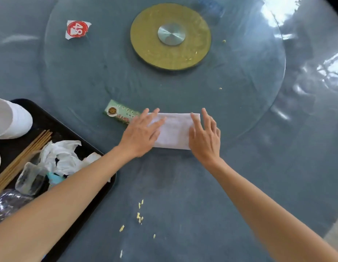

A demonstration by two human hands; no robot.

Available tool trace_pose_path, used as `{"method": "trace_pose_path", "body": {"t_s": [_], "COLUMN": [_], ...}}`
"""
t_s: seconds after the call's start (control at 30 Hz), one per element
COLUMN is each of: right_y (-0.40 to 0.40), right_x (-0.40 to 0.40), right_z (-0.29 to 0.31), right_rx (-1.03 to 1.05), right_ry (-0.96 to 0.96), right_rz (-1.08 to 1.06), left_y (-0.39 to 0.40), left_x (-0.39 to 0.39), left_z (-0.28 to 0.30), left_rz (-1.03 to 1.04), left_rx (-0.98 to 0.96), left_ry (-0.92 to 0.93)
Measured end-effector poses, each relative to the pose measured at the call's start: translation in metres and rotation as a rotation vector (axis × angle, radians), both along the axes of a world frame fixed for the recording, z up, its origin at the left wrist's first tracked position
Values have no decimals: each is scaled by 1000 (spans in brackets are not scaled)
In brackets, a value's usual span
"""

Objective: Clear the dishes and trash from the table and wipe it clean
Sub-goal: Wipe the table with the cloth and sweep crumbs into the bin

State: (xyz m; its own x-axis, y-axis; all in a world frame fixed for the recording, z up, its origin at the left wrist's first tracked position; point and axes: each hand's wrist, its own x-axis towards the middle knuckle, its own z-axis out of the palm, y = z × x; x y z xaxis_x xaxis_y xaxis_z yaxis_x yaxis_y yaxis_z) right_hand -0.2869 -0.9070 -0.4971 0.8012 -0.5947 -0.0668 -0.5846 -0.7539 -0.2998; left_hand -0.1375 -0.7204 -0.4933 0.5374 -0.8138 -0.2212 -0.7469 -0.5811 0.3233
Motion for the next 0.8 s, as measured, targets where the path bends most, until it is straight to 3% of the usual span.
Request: {"method": "trace_pose_path", "body": {"t_s": [0.1, 0.27, 0.33, 0.43, 0.53, 0.63, 0.8], "right_y": [7, 4, 0, -8, -10, -6, -4], "right_x": [-15, -18, -10, 21, 58, 67, 56], "right_z": [-22, -24, -15, -5, -9, -15, -18], "right_rx": [-3, -70, -101, -117, -104, -127, -36], "right_ry": [8, 45, -41, -62, 77, 87, -159], "right_rz": [262, 331, 525, 891, 1027, 1021, 956], "left_y": [17, 21, 24, 37, 42, 36, 23], "left_x": [-15, -12, -9, 1, 7, 4, 7], "left_z": [-22, -23, -18, -13, -13, -17, -28], "left_rz": [-109, -117, -86, 58, 176, 322, 763], "left_rx": [54, 21, -24, -82, -98, -116, -131], "left_ry": [-36, -59, -62, -90, -82, -9, 15]}}
